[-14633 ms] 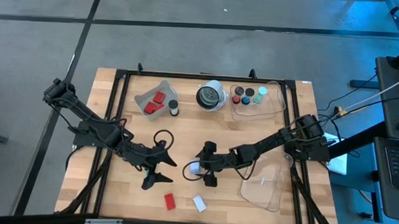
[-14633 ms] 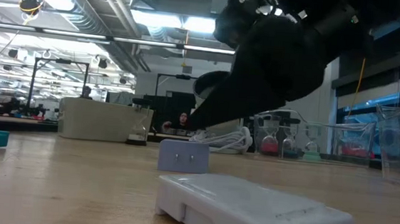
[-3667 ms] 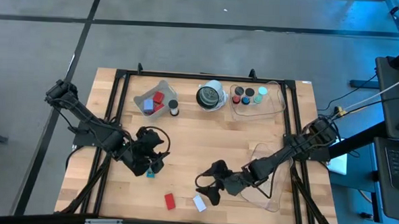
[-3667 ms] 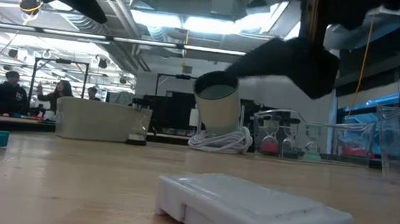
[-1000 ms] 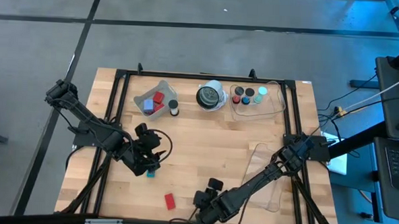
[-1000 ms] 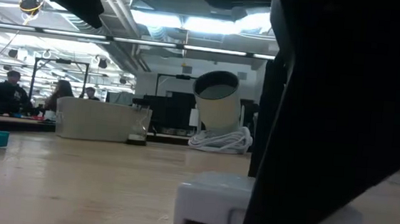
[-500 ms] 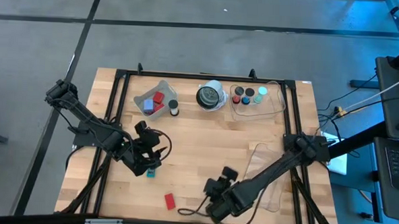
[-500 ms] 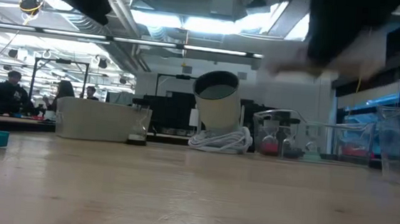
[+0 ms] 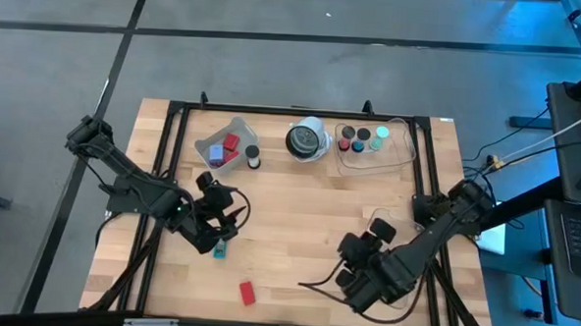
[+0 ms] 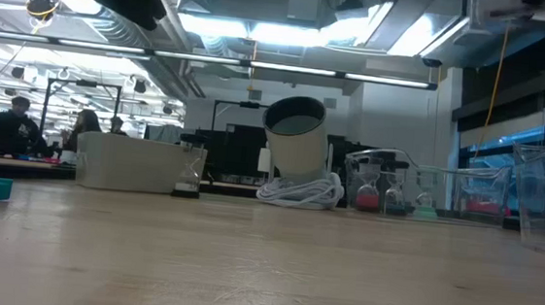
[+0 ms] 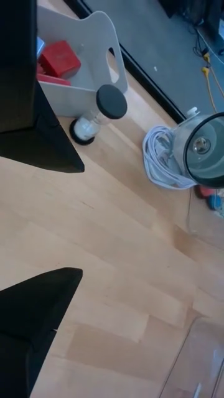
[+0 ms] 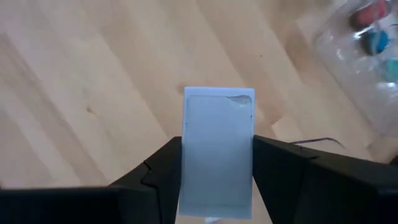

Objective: Pick & Place Office items
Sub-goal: Put the white digital clock into the bottom transparent bin

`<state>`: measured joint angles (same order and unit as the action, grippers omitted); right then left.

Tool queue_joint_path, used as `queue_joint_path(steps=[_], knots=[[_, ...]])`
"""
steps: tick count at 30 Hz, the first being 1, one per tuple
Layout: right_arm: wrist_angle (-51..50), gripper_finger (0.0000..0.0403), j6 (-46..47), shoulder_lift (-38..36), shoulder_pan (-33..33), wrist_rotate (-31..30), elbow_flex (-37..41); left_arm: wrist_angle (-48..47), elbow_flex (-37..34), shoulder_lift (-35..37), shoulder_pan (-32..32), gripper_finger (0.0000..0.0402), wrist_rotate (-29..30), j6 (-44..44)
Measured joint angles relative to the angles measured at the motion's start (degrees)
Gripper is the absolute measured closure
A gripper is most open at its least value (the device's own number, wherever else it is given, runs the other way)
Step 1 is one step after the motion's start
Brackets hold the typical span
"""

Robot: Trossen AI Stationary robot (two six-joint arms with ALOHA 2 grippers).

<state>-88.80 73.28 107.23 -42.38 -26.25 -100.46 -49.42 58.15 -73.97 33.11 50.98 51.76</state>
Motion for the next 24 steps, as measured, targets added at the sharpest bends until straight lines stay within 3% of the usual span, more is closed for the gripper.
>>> queue_joint_path(steps=[4,14,24], knots=[[-0.46,0.0243,1.58,-1.13,-1.01,3.54,8.01,0.37,0.0,0.0,-1.45,0.0142,0.55,-0.02],[3.24,0.0243,8.52,-4.62,-1.39,20.64,28.34,0.37,0.0,0.0,-5.02,0.0142,-1.53,1.09],[16.62,0.0243,5.76,-4.73,-0.71,24.01,37.85,0.38,0.0,0.0,-6.31,0.0142,-3.54,1.49]])
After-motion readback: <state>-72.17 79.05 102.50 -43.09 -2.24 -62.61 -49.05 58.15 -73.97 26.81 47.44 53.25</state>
